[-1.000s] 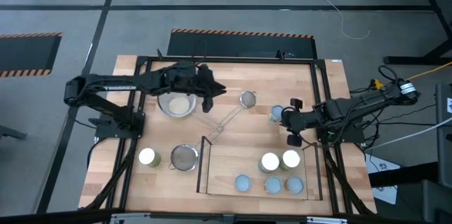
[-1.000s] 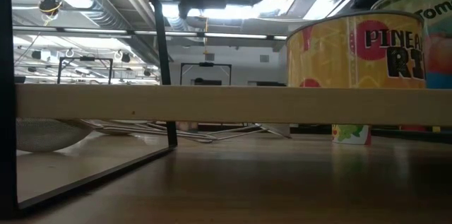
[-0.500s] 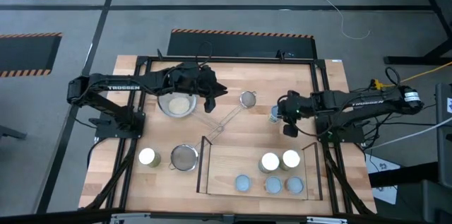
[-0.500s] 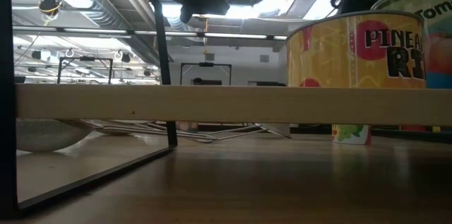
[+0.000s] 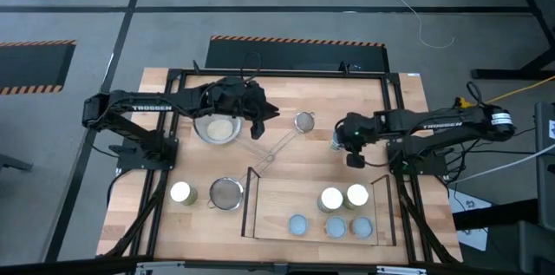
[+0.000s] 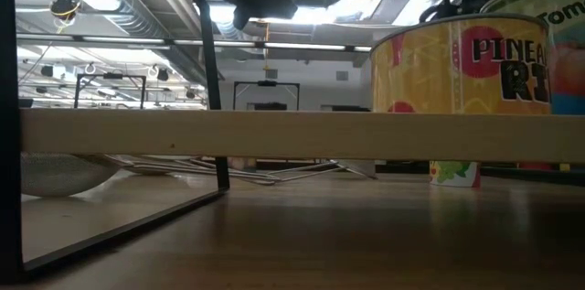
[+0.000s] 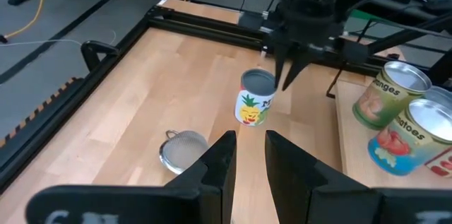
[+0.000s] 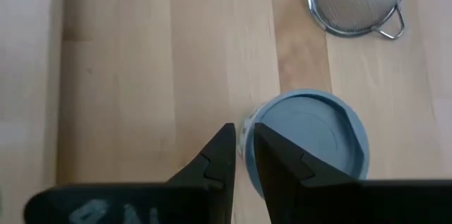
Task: Pick and place cans onto a shelf
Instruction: Put the canned mixed fruits on the shelf
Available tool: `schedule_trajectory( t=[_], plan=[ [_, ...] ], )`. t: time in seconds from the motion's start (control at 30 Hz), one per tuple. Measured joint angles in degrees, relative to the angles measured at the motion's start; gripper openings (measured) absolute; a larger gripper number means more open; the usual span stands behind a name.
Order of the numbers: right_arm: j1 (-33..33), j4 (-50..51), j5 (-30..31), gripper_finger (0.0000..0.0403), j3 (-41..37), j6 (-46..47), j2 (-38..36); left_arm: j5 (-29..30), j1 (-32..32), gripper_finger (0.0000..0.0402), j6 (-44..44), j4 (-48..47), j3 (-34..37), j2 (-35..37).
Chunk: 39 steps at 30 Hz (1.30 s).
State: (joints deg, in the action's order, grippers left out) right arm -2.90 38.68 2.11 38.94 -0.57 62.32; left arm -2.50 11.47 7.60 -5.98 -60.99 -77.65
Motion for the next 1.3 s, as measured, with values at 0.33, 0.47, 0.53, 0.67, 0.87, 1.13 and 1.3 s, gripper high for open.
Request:
schedule_trajectory(
  t=[0.33,0.47,0.53,0.67,0.87,1.13,1.3],
  plan=[
    [0.0,0.0,2.8,0.0058,0.0,0.2,3.4,-0.1,-0.4,0.0069,0.0,0.0,0.0,0.0],
    [0.0,-0.2,2.9,0.0058,0.0,0.2,4.1,-0.1,-0.4,0.0069,0.0,0.0,0.0,0.0],
    [0.0,-0.3,3.0,0.0058,0.1,0.2,4.5,-0.1,-0.4,0.0069,0.0,0.0,0.0,0.0],
    [0.0,-0.3,3.0,0.0053,0.1,0.1,4.7,-0.2,-0.4,0.0069,0.0,0.0,0.0,0.0],
    [0.0,-1.4,3.0,0.0012,0.1,0.1,4.7,-0.2,-0.4,0.0069,0.0,0.0,0.0,0.0],
    [0.8,-1.2,2.6,0.001,6.1,2.8,4.9,-0.2,-0.4,0.0069,0.0,0.0,0.0,0.0],
    [3.8,-1.7,1.4,0.0008,13.2,3.4,4.9,-0.2,-0.4,0.0069,0.0,0.0,0.0,0.0]
  ],
)
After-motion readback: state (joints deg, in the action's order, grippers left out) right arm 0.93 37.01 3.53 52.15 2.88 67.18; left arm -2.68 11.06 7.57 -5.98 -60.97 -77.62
